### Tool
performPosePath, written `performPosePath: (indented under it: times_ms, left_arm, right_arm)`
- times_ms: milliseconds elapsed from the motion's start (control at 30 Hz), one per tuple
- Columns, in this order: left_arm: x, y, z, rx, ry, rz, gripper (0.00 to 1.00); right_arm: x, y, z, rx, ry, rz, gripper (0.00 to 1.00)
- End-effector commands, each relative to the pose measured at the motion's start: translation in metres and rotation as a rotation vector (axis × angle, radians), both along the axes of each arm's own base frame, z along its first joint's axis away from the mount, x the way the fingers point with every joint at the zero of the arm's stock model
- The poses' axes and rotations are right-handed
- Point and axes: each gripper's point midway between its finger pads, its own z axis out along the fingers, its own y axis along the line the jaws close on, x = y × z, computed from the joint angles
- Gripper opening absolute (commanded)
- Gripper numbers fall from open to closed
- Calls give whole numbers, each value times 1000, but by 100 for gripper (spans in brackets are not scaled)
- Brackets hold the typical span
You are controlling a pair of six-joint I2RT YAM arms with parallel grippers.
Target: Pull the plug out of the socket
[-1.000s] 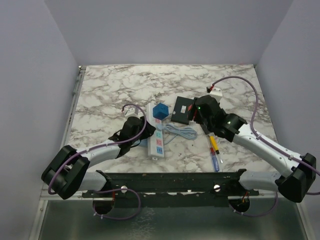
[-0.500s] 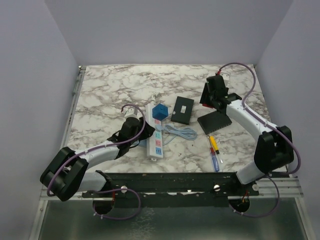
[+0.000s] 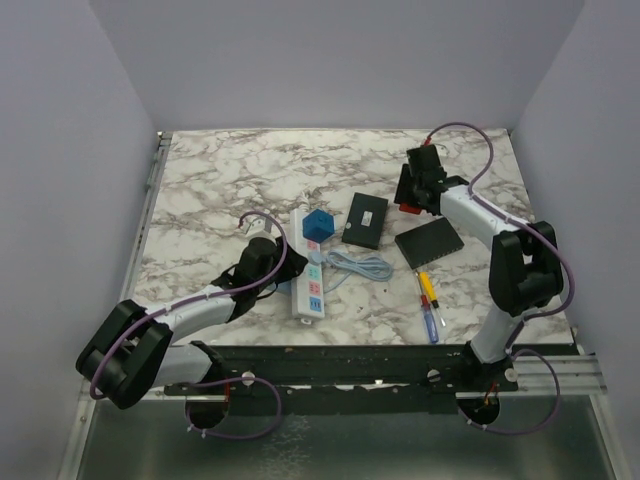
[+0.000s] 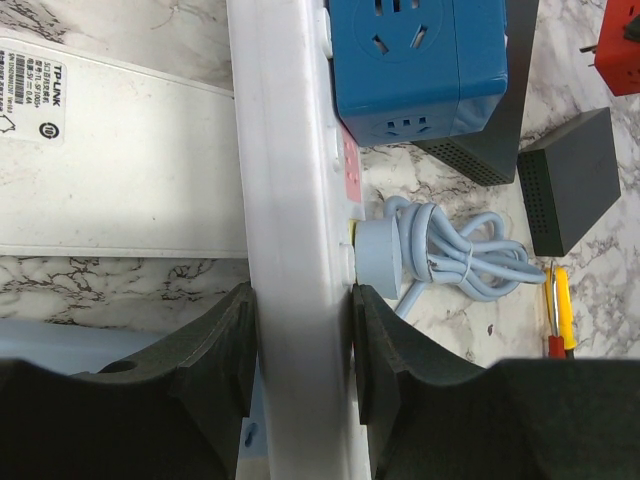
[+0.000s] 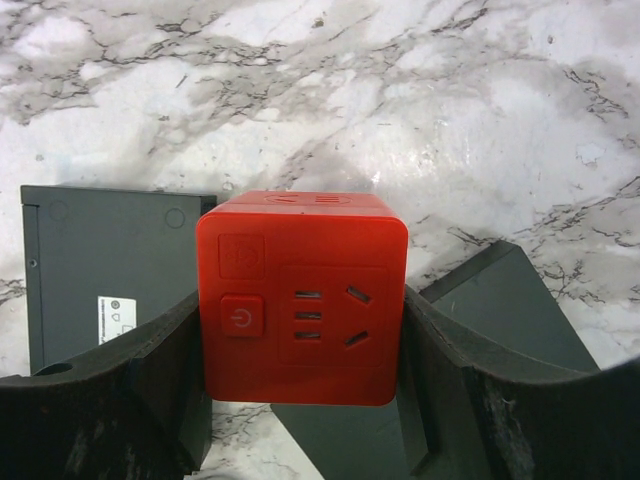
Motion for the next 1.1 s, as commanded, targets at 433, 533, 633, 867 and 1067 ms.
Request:
performPosePath:
  times_ms: [433,533,633,867,1067]
  left_arm:
    - [0,2,0,0,-2,-1,0]
    - [0,2,-1,1,1,-3,0]
    - [0,2,-1,1,4,-3,0]
    - [-2,2,-4,5,9,-4,0]
    - [-2,3,-4,6,9,-4,0]
  right_arm:
    - [8,-17,-28,88,65,-2,18]
    - [8,-18,-30,88,70,-2,28]
    - [8,-19,-31,91,69,0,44]
    - [9,-18,-29,91,68,22,68]
    - [9,-15,-29,98,67,46,80]
